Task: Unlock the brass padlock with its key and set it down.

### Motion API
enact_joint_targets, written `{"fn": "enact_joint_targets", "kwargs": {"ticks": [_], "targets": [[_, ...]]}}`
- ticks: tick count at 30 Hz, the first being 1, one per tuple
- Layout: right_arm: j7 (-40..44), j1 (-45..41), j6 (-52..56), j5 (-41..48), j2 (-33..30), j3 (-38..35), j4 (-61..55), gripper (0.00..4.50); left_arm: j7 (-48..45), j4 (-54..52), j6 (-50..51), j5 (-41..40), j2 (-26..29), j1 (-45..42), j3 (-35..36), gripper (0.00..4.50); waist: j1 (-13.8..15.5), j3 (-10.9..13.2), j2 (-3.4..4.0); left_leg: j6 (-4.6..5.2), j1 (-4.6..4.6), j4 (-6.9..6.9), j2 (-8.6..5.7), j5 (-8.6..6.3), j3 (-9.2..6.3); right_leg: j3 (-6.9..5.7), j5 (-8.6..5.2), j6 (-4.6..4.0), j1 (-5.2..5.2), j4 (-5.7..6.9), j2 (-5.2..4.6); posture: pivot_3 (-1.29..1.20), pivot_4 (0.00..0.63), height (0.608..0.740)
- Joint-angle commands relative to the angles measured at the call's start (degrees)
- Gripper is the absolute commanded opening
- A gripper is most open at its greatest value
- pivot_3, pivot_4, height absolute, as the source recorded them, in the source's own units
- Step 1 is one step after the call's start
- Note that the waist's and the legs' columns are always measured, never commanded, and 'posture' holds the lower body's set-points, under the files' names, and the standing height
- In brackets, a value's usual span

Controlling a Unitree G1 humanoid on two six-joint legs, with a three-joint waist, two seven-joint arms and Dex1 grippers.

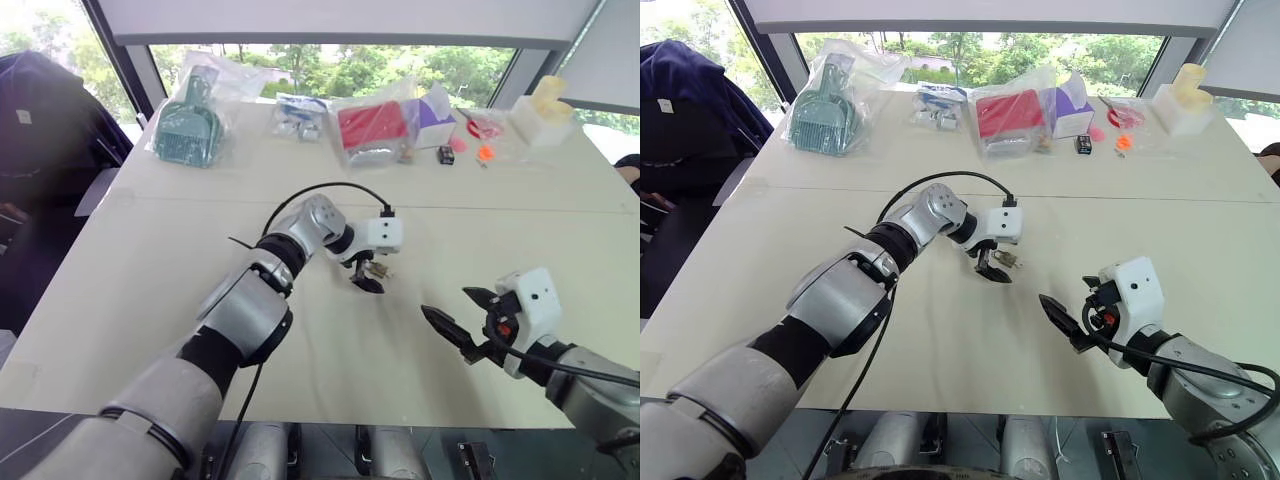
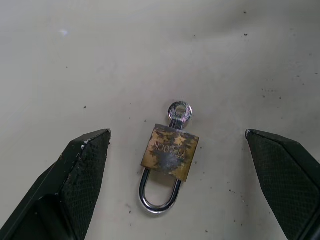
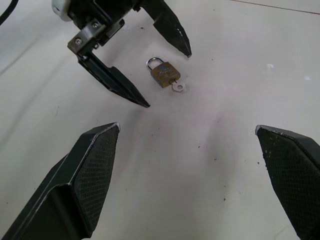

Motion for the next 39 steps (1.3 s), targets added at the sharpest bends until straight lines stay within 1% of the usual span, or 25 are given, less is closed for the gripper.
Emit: {"fn": "enact_joint_targets", "kwargs": {"ticks": [1, 3, 4, 6, 7, 11, 16, 18, 21, 23, 26, 27, 30, 32, 34, 36, 39], "targets": [[-2.0, 1.0, -1.0, 1.0, 0.8, -1.3, -3.0, 4.50, -0.5, 0.3, 1.4, 3.5, 0.3, -0.7, -0.3, 3.58, 0.0, 0.0, 0.00, 0.00, 0.01, 0.00, 0.00, 0.00, 0.00, 0.00, 0.00, 0.00, 0.01, 0.00, 0.00, 0.00, 0.150, 0.740], [-3.0, 1.7, -1.3, 1.2, 1.4, -1.2, -3.5, 4.50, -1.6, 0.5, 2.0, 5.0, 0.8, -0.6, -0.8, 2.62, 0.0, 0.0, -0.02, 0.00, 0.08, 0.00, 0.00, 0.00, 0.00, 0.00, 0.00, -0.01, 0.08, 0.01, 0.00, 0.00, 0.150, 0.740], [-3.4, 2.0, -1.4, 1.3, 1.6, -1.1, -3.8, 4.50, -2.0, 0.6, 2.2, 5.5, 0.9, -0.5, -0.8, 2.05, 0.0, 0.0, -0.03, 0.00, 0.16, 0.00, 0.00, 0.00, 0.00, 0.00, -0.01, -0.01, 0.16, 0.01, 0.00, 0.00, 0.150, 0.740], [-4.0, 2.5, -1.6, 1.5, 1.9, -0.7, -4.1, 4.50, -3.3, 0.6, 2.5, 6.2, 1.0, -0.5, -0.7, 1.06, -0.1, 0.0, -0.03, 0.00, 0.21, 0.01, 0.02, 0.00, -0.01, 0.00, -0.01, -0.02, 0.20, 0.00, 0.01, 0.00, 0.150, 0.740], [-4.3, 2.7, -1.7, 1.6, 1.9, -0.5, -4.2, 4.50, -3.9, 0.6, 2.6, 6.6, 1.0, -0.5, -0.8, 0.70, -0.1, 0.0, -0.03, 0.00, 0.22, 0.00, 0.03, 0.00, -0.01, 0.00, -0.01, -0.02, 0.20, 0.00, 0.01, 0.00, 0.150, 0.740], [-4.7, 2.8, -2.1, 1.8, 1.8, 0.1, -3.8, 4.50, -7.0, 0.5, 1.8, 8.2, 1.6, -0.6, -1.3, 0.69, -0.2, 0.0, -0.02, 0.00, 0.22, 0.00, 0.08, 0.00, 0.00, 0.00, -0.01, -0.02, 0.18, 0.01, 0.06, 0.00, 0.150, 0.740], [-3.6, 0.3, -2.4, 2.9, 1.0, 0.4, -1.2, 4.50, -8.4, 0.0, 0.3, 8.5, 2.0, -0.1, -0.7, 0.69, -0.2, 0.0, -0.01, 0.00, 0.22, -0.01, 0.14, 0.00, 0.00, 0.00, -0.01, -0.02, 0.16, 0.02, 0.12, 0.00, 0.150, 0.740], [-2.7, -1.0, -2.1, 3.1, 0.0, 0.8, 0.2, 4.50, -7.9, -0.2, -0.9, 8.4, 2.1, 0.3, -0.5, 0.69, -0.2, 0.0, -0.01, 0.00, 0.22, -0.01, 0.15, 0.00, -0.01, 0.00, -0.01, -0.02, 0.16, 0.02, 0.13, 0.00, 0.150, 0.740], [-1.9, -3.2, -1.9, 4.7, -1.0, 0.2, 2.5, 4.50, -5.4, -0.9, -2.6, 6.3, 2.0, 0.2, 2.1, 0.69, -0.1, 0.0, -0.01, 0.00, 0.22, -0.01, 0.14, 0.00, -0.01, 0.00, -0.01, -0.02, 0.16, 0.02, 0.12, 0.00, 0.150, 0.740], [-2.5, -5.2, -1.6, 7.8, -0.7, -1.2, 4.4, 4.50, -3.1, -1.7, -4.9, 4.7, 2.7, -0.3, 4.5, 0.69, -0.1, 0.0, -0.02, 0.00, 0.21, -0.01, 0.14, 0.00, 0.00, 0.00, -0.01, -0.01, 0.15, 0.03, 0.11, 0.00, 0.150, 0.740], [-7.7, -8.3, -0.7, 19.0, 0.3, -4.2, 8.2, 4.50, -1.0, -3.7, -9.5, 1.6, 5.3, -1.4, 8.4, 0.69, -0.2, 0.0, -0.02, 0.00, 0.18, -0.01, 0.14, 0.00, 0.00, 0.01, 0.01, 0.00, 0.10, 0.06, 0.07, 0.00, 0.150, 0.740], [-10.1, -9.8, -1.3, 24.1, -0.1, -4.8, 9.6, 4.50, -2.2, -4.9, -11.1, 0.2, 6.7, -1.4, 9.8, 0.69, -0.1, 0.0, -0.02, 0.00, 0.18, -0.01, 0.14, 0.00, 0.00, 0.02, 0.01, 0.01, 0.08, 0.07, 0.05, 0.00, 0.150, 0.740], [-15.2, -13.5, -3.7, 35.7, -2.7, -5.4, 12.7, 4.50, -6.8, -8.5, -13.8, -3.6, 9.9, -0.8, 13.1, 0.69, -0.2, 0.0, -0.01, -0.01, 0.18, -0.06, 0.15, 0.00, 0.00, 0.01, 0.08, 0.13, 0.07, 0.09, -0.01, 0.00, 0.150, 0.740], [-16.6, -17.4, -4.8, 41.2, -5.4, -4.2, 15.7, 4.50, -10.9, -13.1, -14.4, -7.6, 12.0, 0.5, 15.6, 0.69, -0.2, 0.0, 0.00, -0.01, 0.18, -0.05, 0.15, 0.00, 0.01, 0.02, 0.08, 0.11, 0.07, 0.08, -0.05, 0.00, 0.150, 0.740], [-17.4, -21.3, -5.5, 44.2, -7.4, -2.1, 18.5, 4.50, -14.4, -18.9, -14.9, -11.2, 13.5, 2.7, 17.2, 0.69, -0.3, 0.0, 0.01, -0.01, 0.20, -0.05, 0.15, 0.01, 0.03, 0.03, 0.01, -0.02, 0.11, 0.06, -0.09, 0.00, 0.150, 0.740], [-17.6, -24.1, -6.2, 46.3, -8.4, 0.0, 20.4, 4.50, -14.3, -24.1, -16.5, -11.8, 14.8, 5.4, 16.8, 0.69, -0.2, 0.0, 0.02, -0.02, 0.20, -0.05, 0.15, 0.01, 0.01, 0.02, 0.01, -0.03, 0.12, 0.06, -0.11, 0.00, 0.150, 0.740], [-16.9, -29.2, -6.2, 47.5, -9.2, 4.0, 23.7, 4.50, -12.8, -31.8, -15.1, -12.4, 16.3, 8.8, 16.0, 0.69, -0.3, 0.0, 0.02, -0.03, 0.20, -0.06, 0.14, 0.02, 0.01, 0.03, 0.01, -0.02, 0.12, 0.08, -0.12, 0.00, 0.150, 0.740]]}}
